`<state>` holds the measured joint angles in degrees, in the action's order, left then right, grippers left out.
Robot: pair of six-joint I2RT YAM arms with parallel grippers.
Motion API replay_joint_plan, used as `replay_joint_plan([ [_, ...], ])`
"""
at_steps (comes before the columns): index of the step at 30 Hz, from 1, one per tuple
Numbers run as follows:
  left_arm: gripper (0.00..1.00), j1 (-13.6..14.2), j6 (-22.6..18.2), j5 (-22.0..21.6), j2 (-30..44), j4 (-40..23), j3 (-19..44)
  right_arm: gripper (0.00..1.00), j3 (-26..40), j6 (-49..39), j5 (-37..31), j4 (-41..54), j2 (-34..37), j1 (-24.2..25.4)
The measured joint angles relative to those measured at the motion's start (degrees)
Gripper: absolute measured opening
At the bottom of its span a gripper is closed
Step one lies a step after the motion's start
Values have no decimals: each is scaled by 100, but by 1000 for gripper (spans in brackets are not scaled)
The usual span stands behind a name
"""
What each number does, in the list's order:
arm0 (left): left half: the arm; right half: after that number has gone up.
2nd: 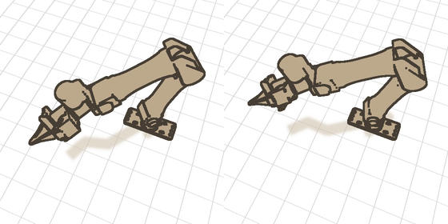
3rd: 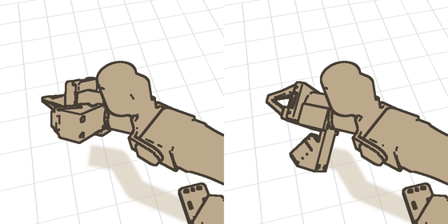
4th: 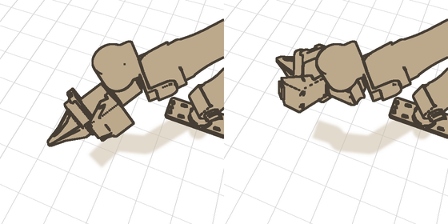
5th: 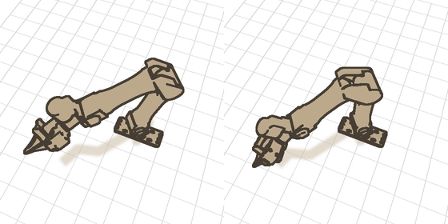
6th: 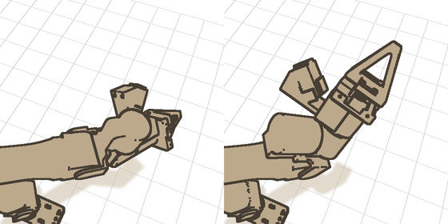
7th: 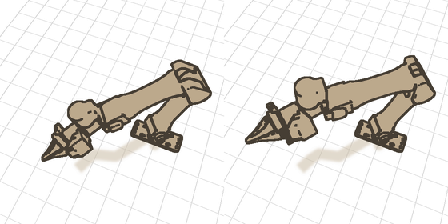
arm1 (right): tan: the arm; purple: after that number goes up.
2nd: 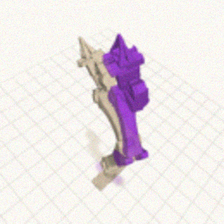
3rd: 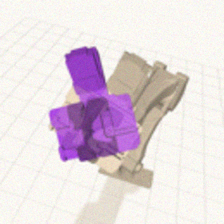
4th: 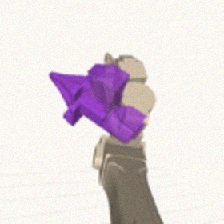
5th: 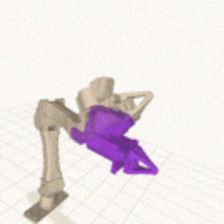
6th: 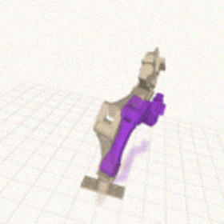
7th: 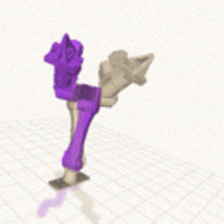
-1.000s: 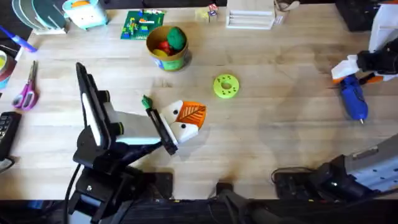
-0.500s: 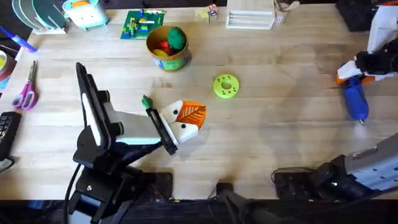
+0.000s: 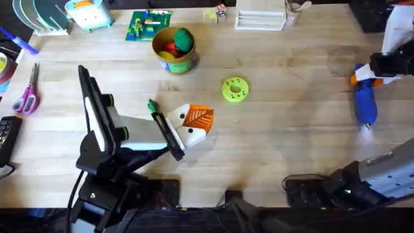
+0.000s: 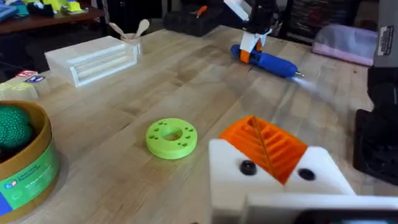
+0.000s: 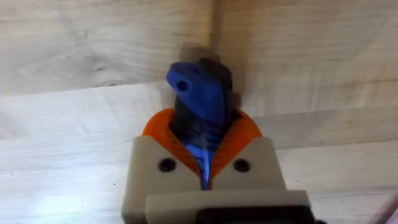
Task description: Pick up the gripper from the table and insert it into the empty holder that is missing its gripper. Then pick up a screw, insert it into the mounting hole, and use the screwdriver to tighten it. Finally, clean up the table by picking up the vegetable and placing it into the bucket.
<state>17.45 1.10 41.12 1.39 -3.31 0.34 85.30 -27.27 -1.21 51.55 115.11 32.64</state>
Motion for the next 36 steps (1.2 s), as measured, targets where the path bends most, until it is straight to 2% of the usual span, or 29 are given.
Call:
replay_joint_plan([
  [6,6,0,0,-2,0,0,0,24,185,95,305,-9,-378,0],
  [13,6,0,0,-4,0,0,0,24,328,496,569,-243,-1733,-22],
  [22,6,0,0,-2,0,0,0,24,347,1087,1608,-588,-3614,-147],
  [30,6,0,0,-2,0,2,0,24,308,1414,2023,-661,-4804,-840],
  [36,6,0,0,-2,0,0,0,24,-476,1951,2476,-1849,-5687,-1665],
])
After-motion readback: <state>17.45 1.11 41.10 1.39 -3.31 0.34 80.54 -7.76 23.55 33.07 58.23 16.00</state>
